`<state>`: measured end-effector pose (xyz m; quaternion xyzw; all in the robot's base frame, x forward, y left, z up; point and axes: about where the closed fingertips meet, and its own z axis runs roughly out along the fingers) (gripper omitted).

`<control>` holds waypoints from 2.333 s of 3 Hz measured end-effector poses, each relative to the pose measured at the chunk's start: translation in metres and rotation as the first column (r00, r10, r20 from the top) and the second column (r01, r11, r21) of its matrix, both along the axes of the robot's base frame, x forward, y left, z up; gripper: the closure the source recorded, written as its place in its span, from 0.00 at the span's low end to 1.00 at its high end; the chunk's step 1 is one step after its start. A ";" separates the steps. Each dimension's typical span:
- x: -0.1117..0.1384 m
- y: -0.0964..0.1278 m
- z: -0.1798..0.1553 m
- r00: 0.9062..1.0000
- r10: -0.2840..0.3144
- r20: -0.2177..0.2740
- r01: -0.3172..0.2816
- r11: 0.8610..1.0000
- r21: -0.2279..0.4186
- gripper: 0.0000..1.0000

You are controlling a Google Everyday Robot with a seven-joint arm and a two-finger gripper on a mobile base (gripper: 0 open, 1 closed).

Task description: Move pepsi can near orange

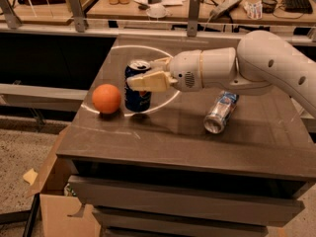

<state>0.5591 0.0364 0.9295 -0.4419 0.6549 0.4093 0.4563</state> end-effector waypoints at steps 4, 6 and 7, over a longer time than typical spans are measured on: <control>-0.004 0.016 -0.005 0.995 -0.018 0.099 0.024 0.998 -0.063 0.00; 0.010 -0.019 0.006 0.988 -0.059 0.142 0.078 0.988 -0.135 0.00; 0.026 -0.098 0.021 0.964 -0.159 0.211 0.213 0.941 -0.264 0.00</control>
Offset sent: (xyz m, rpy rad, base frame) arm 0.0022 0.0089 -0.0093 -0.0318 -0.0736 -0.0602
